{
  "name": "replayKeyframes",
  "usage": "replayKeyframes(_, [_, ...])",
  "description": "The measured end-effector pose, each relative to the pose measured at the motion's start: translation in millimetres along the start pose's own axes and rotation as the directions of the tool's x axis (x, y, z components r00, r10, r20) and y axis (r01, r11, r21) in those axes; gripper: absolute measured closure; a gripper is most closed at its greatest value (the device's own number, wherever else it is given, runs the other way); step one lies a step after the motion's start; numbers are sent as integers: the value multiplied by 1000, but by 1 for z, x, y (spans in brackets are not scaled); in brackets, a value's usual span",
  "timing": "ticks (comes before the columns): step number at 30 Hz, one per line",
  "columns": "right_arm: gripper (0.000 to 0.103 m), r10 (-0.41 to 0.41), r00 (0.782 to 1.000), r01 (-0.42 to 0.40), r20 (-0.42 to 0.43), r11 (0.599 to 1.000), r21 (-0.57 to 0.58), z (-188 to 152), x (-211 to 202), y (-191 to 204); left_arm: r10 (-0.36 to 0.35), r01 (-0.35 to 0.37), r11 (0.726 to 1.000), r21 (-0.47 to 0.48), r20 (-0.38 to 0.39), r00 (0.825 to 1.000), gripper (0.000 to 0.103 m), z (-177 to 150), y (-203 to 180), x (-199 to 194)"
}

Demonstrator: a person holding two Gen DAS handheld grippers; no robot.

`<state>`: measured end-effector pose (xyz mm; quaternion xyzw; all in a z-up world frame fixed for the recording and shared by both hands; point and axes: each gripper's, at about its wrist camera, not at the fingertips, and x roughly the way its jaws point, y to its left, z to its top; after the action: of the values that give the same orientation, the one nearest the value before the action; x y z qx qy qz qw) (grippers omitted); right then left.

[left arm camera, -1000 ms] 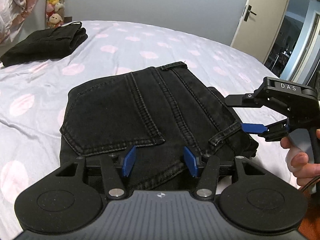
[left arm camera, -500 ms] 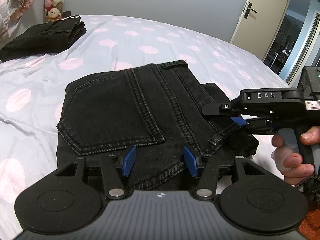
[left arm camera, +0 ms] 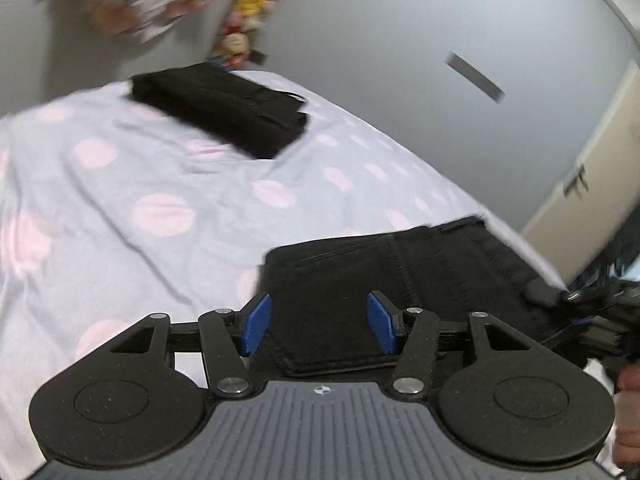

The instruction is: Fold clothes

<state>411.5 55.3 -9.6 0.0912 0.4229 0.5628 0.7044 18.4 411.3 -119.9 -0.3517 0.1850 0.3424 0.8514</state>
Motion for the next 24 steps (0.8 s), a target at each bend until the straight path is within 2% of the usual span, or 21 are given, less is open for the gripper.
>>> replayKeyframes(2, [92, 18, 1000, -18, 6, 998, -59, 12, -2, 31, 5, -4, 1000, -28, 15, 1000, 41, 2, 5, -2])
replayKeyframes(6, [93, 54, 998, -48, 33, 989, -140, 34, -10, 79, -15, 15, 1000, -14, 35, 999, 41, 2, 4, -6])
replayKeyframes(10, [93, 50, 992, -28, 118, 982, -185, 52, -34, 89, -69, 68, 997, 28, 32, 997, 41, 1, -4, -2])
replayKeyframes(14, [93, -22, 982, 41, 185, 994, -104, 57, -57, 46, -146, 145, 982, 122, -4, 989, 42, -4, -23, 7])
replayKeyframes(19, [93, -146, 963, 129, 228, 988, 85, 43, -78, -42, -206, 223, 932, 286, -86, 975, 48, -22, -57, 23])
replayKeyframes(21, [93, -196, 959, 161, 206, 972, 171, 28, -77, -79, -189, 222, 909, 352, -126, 974, 50, -32, -69, 33])
replayKeyframes(24, [93, -241, 958, 192, 153, 940, 281, 3, -67, -125, -118, 187, 881, 435, -181, 976, 56, -46, -80, 49])
